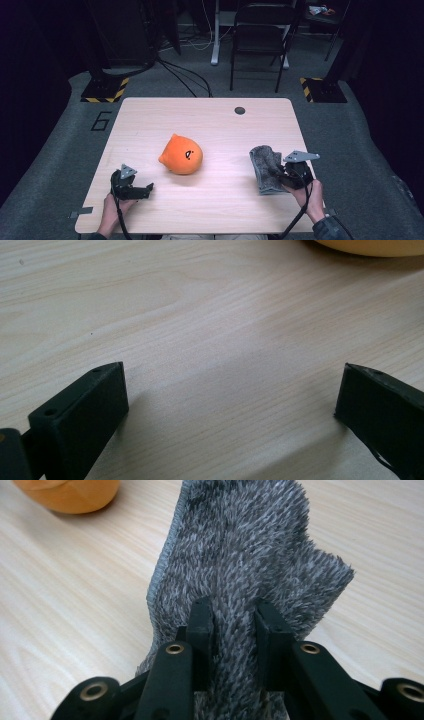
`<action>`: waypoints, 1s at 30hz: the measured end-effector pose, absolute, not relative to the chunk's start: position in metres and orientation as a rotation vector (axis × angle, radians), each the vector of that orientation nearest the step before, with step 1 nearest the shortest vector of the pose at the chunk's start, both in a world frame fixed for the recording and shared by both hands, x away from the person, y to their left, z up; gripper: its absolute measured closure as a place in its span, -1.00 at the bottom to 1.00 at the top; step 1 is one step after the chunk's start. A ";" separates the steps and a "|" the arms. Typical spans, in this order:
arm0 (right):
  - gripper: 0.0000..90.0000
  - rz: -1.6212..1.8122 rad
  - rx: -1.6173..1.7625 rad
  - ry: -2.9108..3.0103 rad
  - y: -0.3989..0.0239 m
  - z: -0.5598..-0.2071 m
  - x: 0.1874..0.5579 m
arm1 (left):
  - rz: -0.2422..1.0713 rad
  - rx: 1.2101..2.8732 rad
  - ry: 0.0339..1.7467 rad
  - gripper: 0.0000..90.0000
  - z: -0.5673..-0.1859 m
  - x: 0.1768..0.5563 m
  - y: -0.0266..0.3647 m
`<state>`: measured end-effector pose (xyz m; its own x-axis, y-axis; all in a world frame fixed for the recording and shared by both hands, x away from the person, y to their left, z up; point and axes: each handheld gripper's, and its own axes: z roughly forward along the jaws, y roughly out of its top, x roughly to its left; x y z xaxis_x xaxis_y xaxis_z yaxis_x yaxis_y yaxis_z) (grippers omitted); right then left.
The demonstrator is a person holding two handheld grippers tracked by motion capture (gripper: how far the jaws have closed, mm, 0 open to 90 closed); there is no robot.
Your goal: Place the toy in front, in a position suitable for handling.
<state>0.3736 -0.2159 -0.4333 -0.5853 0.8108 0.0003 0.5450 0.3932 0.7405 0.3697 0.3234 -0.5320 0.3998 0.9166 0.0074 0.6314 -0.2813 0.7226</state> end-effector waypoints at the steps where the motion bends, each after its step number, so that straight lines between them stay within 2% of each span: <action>1: 0.60 1.020 1.180 2.284 -0.218 -0.433 0.375 | 0.571 2.017 1.316 -1.00 -0.532 0.370 0.323; 16: 0.59 0.955 1.275 2.193 -0.243 -0.433 0.407 | 0.572 2.017 1.316 -1.00 -0.532 0.370 0.323; 30: 0.58 0.842 1.396 2.165 -0.264 -0.457 0.442 | 0.571 2.017 1.316 -1.00 -0.532 0.370 0.323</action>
